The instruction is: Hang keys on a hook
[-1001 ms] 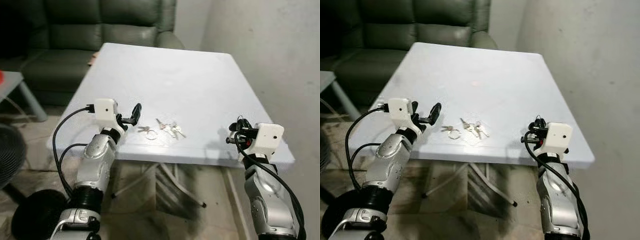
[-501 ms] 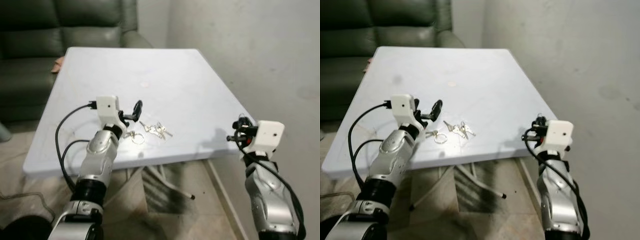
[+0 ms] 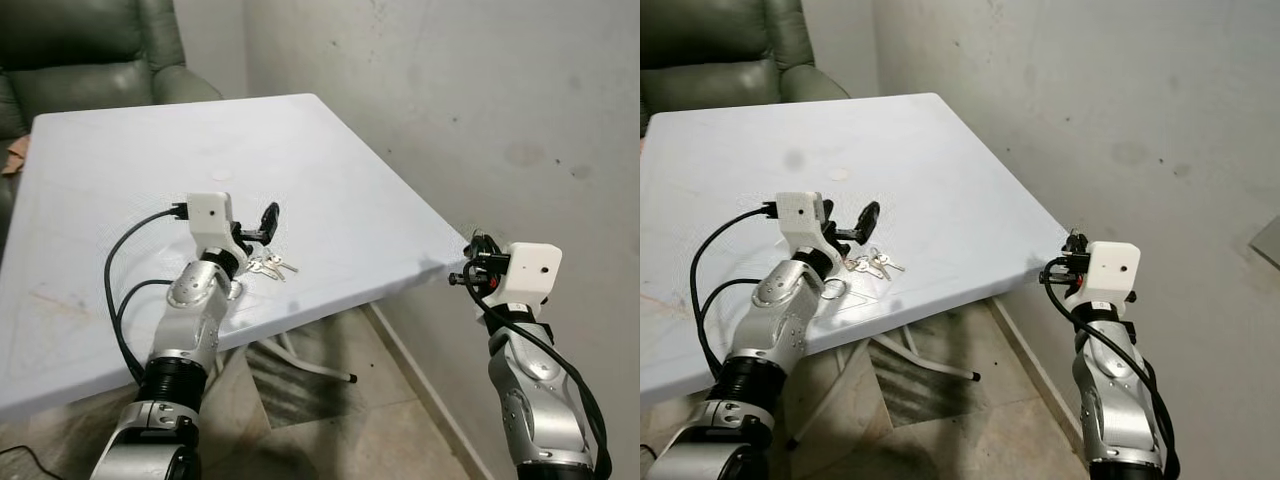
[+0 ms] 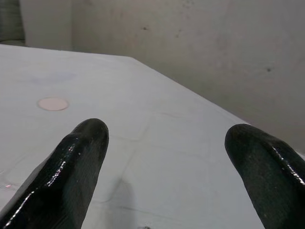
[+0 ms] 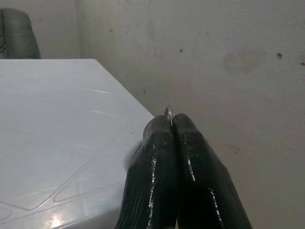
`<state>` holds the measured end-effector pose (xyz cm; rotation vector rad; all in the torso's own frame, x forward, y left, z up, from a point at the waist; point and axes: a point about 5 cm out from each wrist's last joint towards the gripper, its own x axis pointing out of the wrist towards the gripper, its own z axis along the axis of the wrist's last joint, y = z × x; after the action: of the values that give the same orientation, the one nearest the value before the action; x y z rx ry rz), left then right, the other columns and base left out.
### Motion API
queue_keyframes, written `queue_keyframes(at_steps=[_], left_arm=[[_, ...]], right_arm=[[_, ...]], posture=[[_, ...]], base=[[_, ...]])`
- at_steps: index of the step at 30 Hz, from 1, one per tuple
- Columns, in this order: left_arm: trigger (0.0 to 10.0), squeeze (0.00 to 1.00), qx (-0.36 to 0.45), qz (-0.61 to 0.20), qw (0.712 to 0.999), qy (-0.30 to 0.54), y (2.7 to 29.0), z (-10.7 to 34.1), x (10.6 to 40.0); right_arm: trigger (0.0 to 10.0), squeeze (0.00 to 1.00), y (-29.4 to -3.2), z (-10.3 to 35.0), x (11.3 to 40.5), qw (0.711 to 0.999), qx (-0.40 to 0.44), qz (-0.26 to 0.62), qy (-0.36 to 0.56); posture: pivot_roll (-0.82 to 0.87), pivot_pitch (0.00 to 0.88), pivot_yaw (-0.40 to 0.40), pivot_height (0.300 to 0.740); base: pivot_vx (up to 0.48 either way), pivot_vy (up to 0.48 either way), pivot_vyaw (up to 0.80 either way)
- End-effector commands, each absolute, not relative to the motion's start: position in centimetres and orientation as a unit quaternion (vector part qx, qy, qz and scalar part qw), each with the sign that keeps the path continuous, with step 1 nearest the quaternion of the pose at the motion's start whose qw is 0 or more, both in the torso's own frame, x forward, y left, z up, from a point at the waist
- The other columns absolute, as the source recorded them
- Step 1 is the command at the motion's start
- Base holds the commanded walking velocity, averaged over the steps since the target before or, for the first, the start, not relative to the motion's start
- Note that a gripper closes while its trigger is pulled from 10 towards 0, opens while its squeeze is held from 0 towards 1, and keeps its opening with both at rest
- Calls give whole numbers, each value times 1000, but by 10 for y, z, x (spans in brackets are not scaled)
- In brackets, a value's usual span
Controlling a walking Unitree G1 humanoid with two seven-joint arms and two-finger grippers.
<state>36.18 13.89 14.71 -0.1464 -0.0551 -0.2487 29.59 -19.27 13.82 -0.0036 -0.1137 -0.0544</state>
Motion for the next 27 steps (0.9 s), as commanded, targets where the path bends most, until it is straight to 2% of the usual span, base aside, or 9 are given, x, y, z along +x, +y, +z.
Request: queue_keyframes(at_steps=[1, 16, 27], left_arm=[[10000, 0, -57, -136, 988, -38, 133, 151, 359], [10000, 0, -61, -159, 981, -90, 115, 160, 325], [10000, 0, -54, -154, 982, -89, 123, 164, 322]], right_arm=[[10000, 0, -196, 141, 295, 998, -8, -33, -58], [10000, 0, -195, 148, 276, 996, -5, -54, -70], [10000, 0, -190, 149, 270, 996, -6, -61, -70]], posture=[[-2, 0, -36, 740], [-49, 0, -9, 740], [-44, 0, -7, 740]], base=[[0, 0, -775], [0, 0, -769], [0, 0, -768]])
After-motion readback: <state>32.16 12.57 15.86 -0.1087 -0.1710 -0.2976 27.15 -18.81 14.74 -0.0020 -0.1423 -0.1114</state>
